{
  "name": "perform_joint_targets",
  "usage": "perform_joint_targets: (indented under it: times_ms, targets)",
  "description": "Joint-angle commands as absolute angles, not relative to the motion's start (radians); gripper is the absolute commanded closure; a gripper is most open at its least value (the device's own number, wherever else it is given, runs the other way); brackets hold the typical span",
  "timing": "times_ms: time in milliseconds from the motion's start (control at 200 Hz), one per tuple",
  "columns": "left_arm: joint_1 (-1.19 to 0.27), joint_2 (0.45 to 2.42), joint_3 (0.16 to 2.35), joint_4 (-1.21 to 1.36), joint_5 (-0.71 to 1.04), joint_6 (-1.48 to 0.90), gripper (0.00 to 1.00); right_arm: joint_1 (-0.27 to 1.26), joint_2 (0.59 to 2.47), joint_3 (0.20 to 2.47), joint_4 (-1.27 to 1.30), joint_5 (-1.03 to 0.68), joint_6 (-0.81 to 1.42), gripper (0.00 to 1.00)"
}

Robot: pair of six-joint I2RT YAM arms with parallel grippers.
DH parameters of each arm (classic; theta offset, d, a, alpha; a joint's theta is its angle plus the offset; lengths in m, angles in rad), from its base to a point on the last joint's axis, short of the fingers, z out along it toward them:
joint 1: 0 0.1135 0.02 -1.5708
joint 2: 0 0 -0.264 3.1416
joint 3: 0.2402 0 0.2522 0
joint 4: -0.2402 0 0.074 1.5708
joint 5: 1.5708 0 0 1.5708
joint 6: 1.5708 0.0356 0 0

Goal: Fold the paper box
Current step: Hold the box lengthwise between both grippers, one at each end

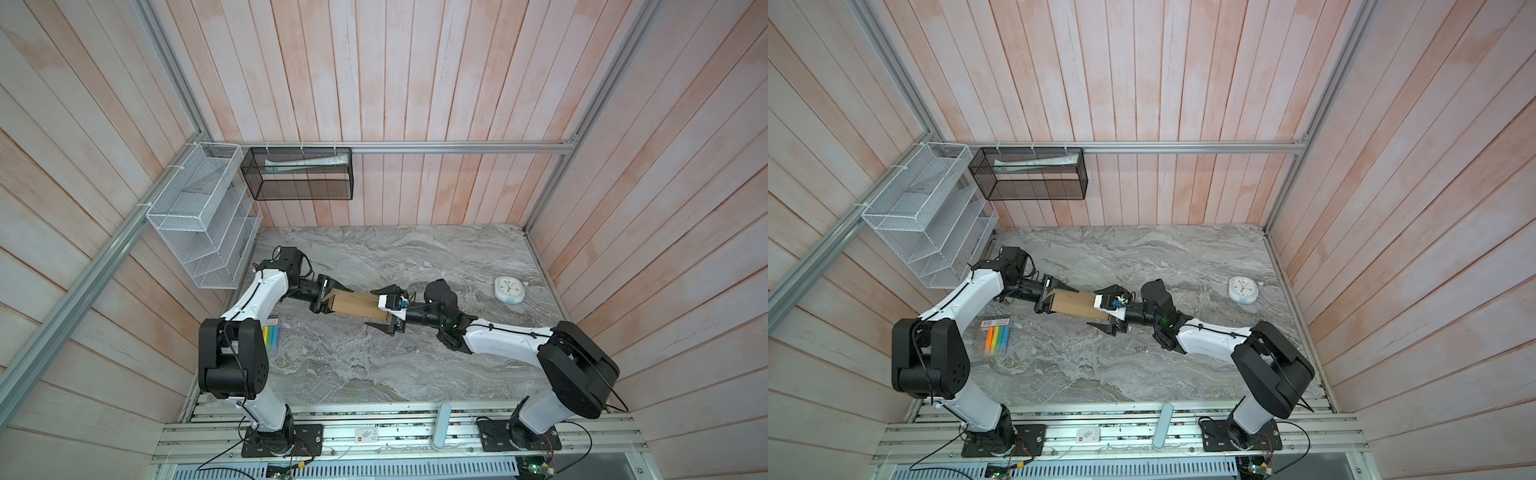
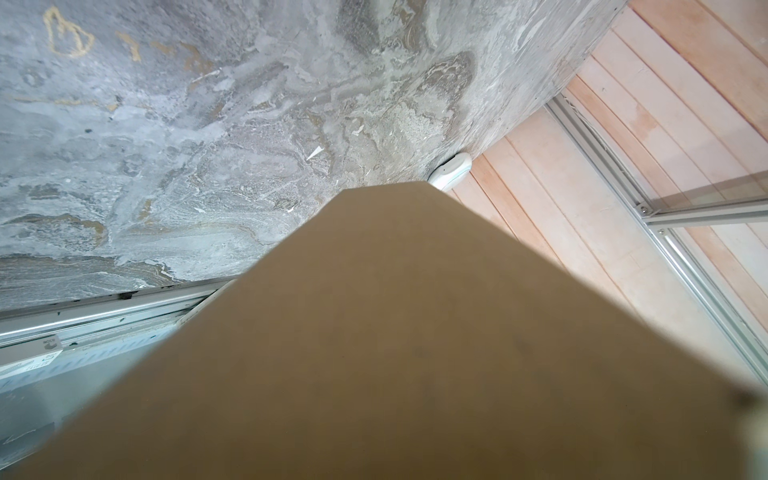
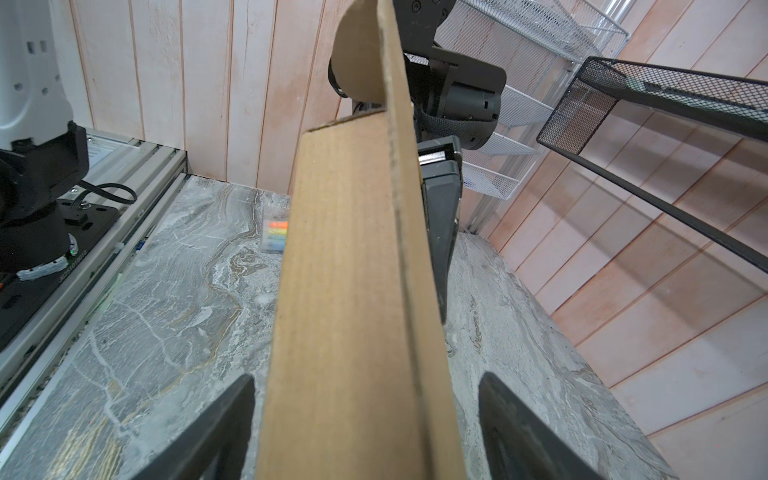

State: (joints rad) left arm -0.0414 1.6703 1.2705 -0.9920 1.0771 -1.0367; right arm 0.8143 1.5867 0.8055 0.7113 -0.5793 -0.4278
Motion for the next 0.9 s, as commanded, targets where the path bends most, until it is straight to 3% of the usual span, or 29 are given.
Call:
perform_joint_targets:
  times_ms: [0,825,895]
  targets:
    - [-0.058,1.688,1.295,-0.986,1.098,-1.026,0.73,0.834,1.604,0.835,0.727,-0.546,-0.447,0.17]
    - [-0.072,1.692,1.306,-0.988,1.089,-1.025,0.73,0.838,1.595,0.828,0.762,-0.495,-0.443,0.31]
    - [-0.072,1.691,1.306,-0.988,1.091,-1.025,0.7,0.838,1.592,0.828,0.762,-0.494,-0.444,0.32]
